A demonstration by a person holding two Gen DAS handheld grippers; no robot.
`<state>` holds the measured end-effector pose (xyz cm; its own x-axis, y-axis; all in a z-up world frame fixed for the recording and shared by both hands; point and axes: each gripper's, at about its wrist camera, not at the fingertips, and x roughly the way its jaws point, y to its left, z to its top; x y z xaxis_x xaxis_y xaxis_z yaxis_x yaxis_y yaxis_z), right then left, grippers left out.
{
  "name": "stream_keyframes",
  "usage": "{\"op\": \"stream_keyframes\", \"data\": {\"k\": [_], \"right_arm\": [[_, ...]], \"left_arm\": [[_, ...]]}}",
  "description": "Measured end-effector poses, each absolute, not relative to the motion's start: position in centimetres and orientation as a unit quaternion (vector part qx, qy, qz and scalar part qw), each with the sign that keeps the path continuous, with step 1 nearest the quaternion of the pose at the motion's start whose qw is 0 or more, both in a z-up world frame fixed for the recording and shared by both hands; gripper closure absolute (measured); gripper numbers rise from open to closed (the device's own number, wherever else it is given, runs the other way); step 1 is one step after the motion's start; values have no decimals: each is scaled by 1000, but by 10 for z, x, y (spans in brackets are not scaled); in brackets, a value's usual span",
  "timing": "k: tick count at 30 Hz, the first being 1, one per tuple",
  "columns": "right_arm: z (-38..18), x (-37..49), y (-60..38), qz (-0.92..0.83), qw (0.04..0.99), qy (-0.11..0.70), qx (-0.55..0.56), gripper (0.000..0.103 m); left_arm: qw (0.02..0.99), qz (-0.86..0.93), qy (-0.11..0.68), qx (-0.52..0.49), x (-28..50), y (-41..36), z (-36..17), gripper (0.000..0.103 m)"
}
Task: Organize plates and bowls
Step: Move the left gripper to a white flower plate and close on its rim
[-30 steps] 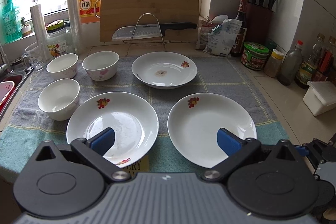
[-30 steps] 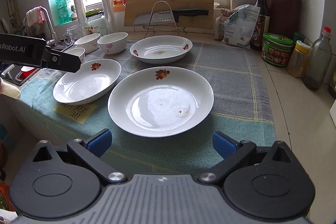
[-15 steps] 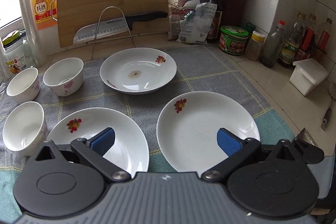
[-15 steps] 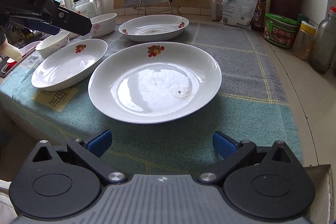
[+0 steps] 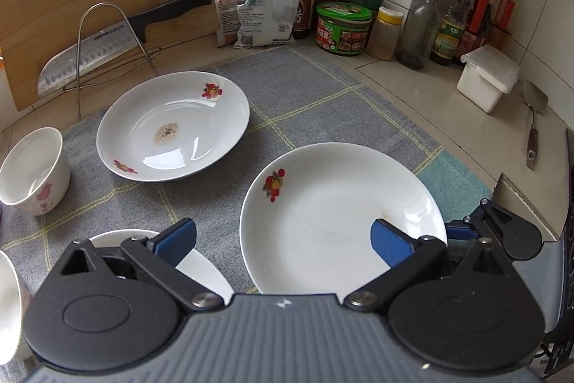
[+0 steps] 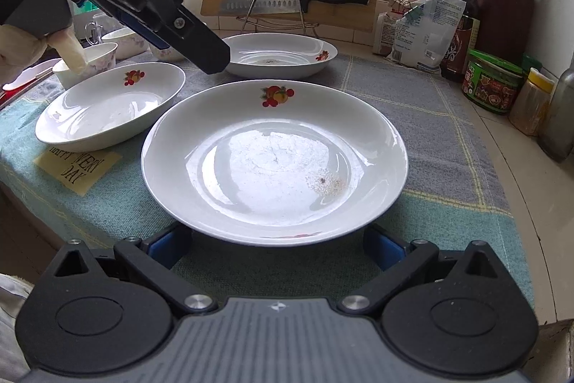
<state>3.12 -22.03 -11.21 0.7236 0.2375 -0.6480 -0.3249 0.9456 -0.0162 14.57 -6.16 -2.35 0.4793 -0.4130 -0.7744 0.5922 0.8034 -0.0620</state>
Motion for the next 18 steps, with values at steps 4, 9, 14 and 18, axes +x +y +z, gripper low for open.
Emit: {"op": "stream_keyframes", "data": {"k": [4, 9, 14, 18], "right_arm": [[-115, 27, -223, 147, 934, 322, -55, 0], [-114, 29, -219, 128, 936, 324, -50, 0], [-113, 30, -219, 125, 934, 330, -51, 0], [-113, 34, -220, 137, 931, 333, -57, 0]], "left_arm": [[835, -330, 427, 108, 163, -65, -27, 1], [812, -365, 441, 111, 184, -72, -34, 3], [796, -378, 457, 121, 197, -82, -43, 4], [783, -381, 475, 124, 207, -89, -49, 8]]}}
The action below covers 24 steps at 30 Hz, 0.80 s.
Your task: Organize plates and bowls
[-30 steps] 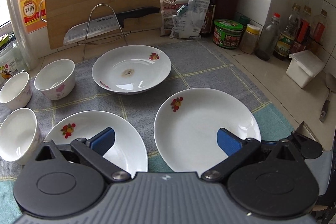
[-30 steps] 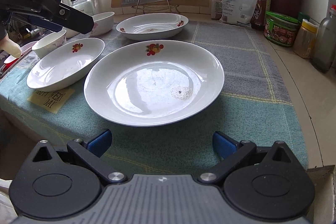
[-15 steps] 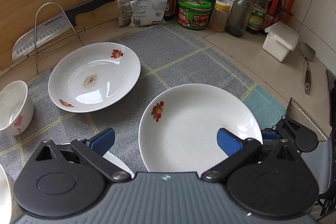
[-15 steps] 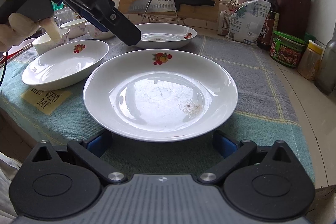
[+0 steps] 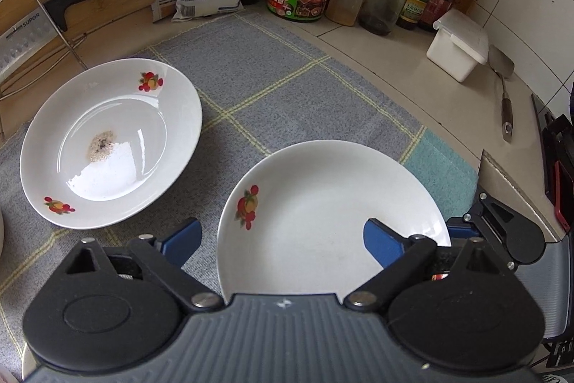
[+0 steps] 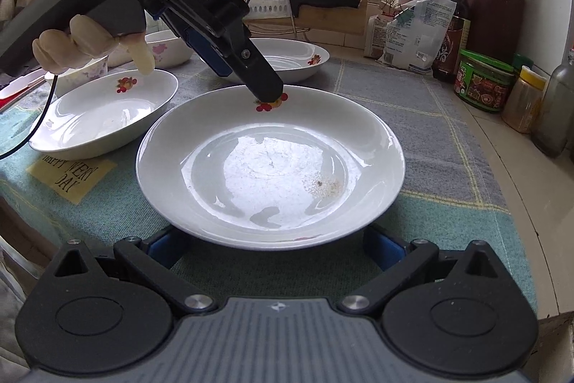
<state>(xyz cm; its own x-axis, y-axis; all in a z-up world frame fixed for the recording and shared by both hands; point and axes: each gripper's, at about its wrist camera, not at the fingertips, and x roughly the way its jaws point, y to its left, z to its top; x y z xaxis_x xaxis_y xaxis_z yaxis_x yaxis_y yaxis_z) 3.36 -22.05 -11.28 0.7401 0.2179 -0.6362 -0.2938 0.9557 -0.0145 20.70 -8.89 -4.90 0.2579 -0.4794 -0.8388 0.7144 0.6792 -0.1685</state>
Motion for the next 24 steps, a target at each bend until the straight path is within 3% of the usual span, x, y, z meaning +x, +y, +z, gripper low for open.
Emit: {"op": "stream_keyframes", "data": {"k": [6, 13, 24], "right_arm": [[-112, 36, -227, 161, 925, 336, -68, 0], [-111, 41, -234, 184, 919, 340, -77, 0], [-112, 43, -236, 202, 917, 335, -82, 0]], "left_arm": [[769, -372, 507, 116, 220, -97, -57, 9], [740, -375, 545, 123, 231, -108, -68, 23], [721, -382, 562, 138, 236, -117, -75, 25]]}}
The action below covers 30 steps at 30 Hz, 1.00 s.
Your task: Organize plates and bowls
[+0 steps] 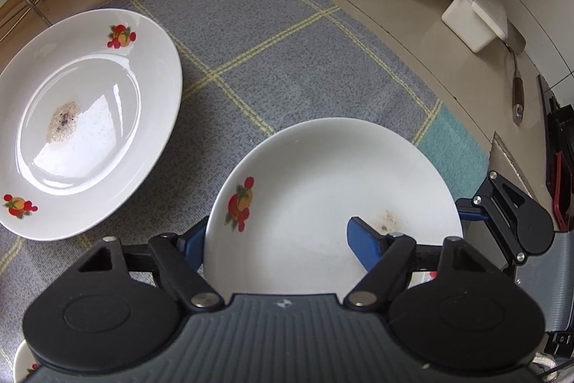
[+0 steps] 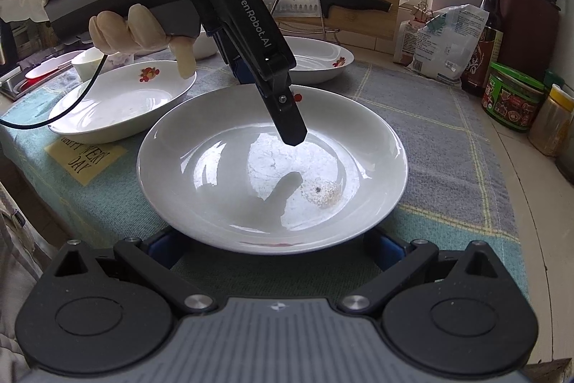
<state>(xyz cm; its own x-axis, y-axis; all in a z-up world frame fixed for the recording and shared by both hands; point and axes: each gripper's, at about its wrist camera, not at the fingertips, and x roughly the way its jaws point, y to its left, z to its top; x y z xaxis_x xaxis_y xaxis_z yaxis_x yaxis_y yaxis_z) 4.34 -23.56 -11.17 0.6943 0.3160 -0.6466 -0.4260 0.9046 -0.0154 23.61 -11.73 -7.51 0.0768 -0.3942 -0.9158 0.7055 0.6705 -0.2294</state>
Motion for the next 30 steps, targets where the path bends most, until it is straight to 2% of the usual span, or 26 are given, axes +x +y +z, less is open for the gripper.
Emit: {"op": "stream_keyframes", "data": {"k": [30], "right_arm": [[-102, 55, -231, 207, 904, 362, -95, 0]], "left_arm": [[716, -395, 553, 161, 233, -122, -66, 25]]}}
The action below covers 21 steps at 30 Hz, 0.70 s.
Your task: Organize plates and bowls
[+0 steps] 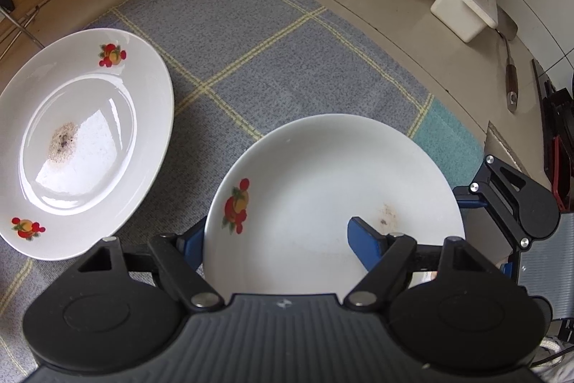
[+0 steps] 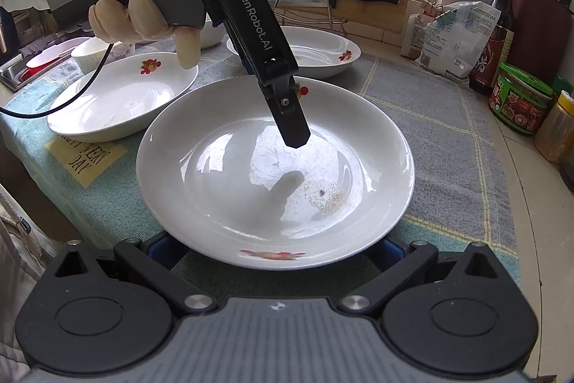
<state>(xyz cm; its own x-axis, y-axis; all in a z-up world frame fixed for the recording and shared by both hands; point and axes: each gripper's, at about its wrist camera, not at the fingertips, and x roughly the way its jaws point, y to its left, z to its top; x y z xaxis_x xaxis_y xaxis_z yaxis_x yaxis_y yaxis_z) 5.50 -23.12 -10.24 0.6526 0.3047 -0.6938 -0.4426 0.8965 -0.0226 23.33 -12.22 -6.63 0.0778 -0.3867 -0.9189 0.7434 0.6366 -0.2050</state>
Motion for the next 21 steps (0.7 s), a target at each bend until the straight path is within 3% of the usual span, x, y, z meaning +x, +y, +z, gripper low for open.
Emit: {"op": "stream_keyframes", "data": {"k": [21], "right_arm": [[-90, 85, -262, 173, 914, 352, -100, 0]], "left_arm": [[727, -418, 516, 173, 267, -172, -47, 25]]}}
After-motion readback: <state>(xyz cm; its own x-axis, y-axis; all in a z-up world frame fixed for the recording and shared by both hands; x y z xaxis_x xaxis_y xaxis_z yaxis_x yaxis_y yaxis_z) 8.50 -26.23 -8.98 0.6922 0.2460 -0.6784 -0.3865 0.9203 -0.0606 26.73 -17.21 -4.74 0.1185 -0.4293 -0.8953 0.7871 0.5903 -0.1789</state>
